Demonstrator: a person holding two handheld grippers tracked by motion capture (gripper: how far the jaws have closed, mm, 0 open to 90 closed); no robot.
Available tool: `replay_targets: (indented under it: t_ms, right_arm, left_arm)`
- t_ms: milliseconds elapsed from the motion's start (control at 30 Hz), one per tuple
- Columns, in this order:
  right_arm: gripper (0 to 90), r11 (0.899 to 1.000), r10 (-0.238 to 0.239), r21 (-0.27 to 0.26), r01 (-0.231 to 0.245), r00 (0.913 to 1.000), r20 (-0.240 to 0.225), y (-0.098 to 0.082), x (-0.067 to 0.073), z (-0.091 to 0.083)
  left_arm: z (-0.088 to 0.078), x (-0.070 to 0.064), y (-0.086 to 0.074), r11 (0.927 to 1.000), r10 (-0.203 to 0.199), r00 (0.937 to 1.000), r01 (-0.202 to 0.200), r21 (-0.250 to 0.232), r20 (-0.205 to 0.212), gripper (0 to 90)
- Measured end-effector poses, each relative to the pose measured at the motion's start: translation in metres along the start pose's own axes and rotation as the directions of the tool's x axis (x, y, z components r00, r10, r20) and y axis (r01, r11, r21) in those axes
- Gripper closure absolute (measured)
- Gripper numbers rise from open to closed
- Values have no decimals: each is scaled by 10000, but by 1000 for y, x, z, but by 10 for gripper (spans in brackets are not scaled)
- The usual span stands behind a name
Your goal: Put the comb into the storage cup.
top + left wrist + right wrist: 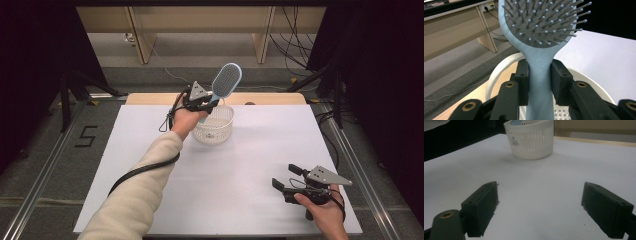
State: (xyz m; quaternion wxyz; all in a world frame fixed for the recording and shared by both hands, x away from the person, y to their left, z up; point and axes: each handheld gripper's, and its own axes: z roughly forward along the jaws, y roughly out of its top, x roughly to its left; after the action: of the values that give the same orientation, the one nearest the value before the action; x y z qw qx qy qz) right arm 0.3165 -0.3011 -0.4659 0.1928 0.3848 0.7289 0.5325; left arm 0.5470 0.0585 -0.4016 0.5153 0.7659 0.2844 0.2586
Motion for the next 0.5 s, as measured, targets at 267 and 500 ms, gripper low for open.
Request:
replay_targets:
  t_ms: [267,500]
  right_arm:
    - [150,10000,-6,6,6,10000,-11,0,0,0]
    - [150,10000,-5,2,5,10000,-21,0,0,0]
  left_arm:
    - [2,2,-4,10000,9,10000,-9,74,-18,697]
    - [2,3,-6,9999,5,10000,-5,131,-3,697]
